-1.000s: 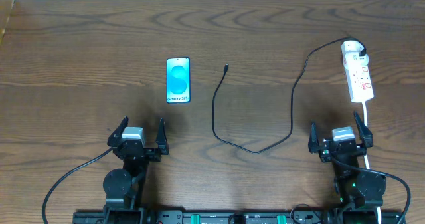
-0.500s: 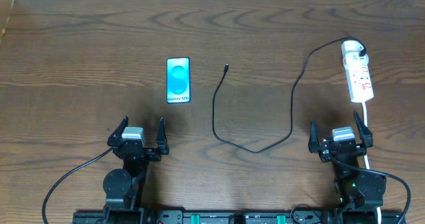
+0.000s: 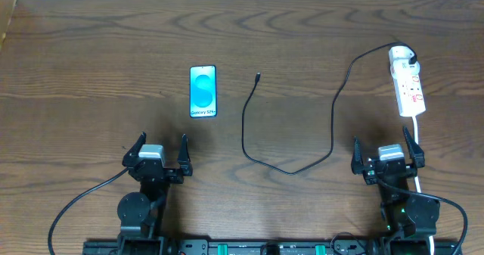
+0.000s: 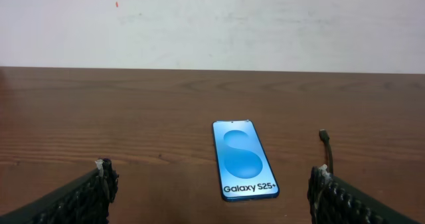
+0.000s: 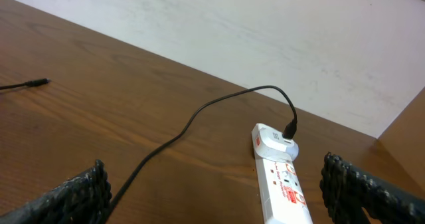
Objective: Plug charger to phone and switch on socket
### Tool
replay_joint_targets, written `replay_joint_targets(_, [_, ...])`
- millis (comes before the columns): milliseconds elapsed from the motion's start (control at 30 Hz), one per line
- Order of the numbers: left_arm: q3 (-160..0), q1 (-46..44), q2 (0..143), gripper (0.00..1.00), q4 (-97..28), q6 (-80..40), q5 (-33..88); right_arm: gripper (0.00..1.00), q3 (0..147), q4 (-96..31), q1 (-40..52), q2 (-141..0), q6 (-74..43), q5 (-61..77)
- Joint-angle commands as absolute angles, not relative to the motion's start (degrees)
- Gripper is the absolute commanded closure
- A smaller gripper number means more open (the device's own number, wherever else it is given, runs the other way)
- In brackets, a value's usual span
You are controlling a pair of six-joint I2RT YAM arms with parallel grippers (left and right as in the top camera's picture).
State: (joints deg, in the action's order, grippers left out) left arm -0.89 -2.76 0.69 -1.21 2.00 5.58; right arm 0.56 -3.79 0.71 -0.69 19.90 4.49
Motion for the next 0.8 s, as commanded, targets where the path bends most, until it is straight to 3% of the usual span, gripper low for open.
replay_joint_targets(0, [-0.23,-2.52,0.34,0.07,-3.62,2.98,5.93,0.01,0.32,-3.88,0.84,-0.38,19.31,4.64])
replay_joint_targets(500, [-2.24,-2.52,0.97,0.07,-0.78,2.55,7.25,0.01,0.32,-3.88,0.84,-0.38,19.31,4.67])
replay_joint_targets(767, [-9.43,-2.52,10.59,0.07,2.68,2.57,7.22,0.01,0.32,-3.88,0.84,-0.38,19.31,4.64])
